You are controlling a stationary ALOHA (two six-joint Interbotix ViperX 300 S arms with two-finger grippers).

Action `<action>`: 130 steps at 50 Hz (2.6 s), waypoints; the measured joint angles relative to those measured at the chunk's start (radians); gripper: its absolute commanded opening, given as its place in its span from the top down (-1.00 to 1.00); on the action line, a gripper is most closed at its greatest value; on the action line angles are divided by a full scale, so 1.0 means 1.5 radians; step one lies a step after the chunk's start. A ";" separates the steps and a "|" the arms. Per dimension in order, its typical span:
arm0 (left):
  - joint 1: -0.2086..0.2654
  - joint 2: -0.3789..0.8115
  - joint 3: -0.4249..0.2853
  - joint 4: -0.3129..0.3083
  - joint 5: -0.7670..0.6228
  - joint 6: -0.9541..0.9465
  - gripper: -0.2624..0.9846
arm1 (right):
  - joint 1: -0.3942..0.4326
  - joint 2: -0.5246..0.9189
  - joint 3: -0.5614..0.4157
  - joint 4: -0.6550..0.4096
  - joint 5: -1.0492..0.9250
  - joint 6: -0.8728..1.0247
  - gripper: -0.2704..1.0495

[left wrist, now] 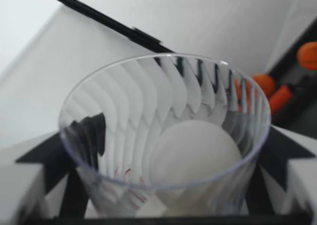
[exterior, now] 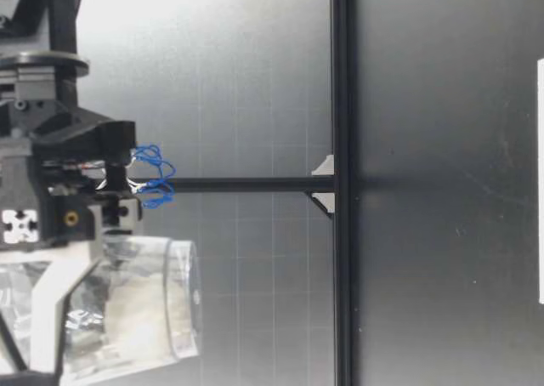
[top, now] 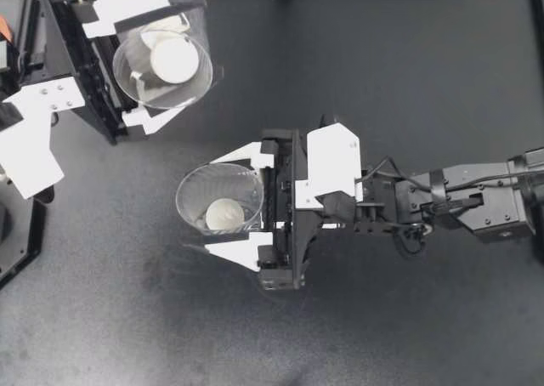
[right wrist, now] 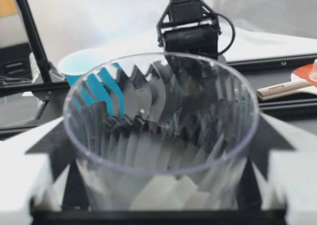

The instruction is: Transfer one of the two balls in the right glass into the left glass, then transfer it back to the right glass.

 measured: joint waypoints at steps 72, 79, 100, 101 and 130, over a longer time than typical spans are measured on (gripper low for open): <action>0.001 0.001 0.022 0.001 -0.066 0.207 -0.66 | -0.008 0.030 -0.048 0.001 -0.008 0.022 -0.42; 0.001 0.001 0.030 0.001 -0.077 0.215 -0.66 | -0.015 0.036 -0.048 0.000 -0.008 0.022 -0.42; 0.001 0.001 0.038 0.000 -0.084 0.253 -0.66 | -0.021 0.041 -0.054 0.000 -0.008 0.021 -0.42; 0.000 0.001 0.038 0.001 -0.084 0.254 -0.66 | -0.022 0.040 -0.055 0.000 -0.008 0.020 -0.42; 0.001 0.001 0.047 0.001 -0.103 0.285 -0.66 | -0.030 0.043 -0.059 0.000 -0.008 0.020 -0.42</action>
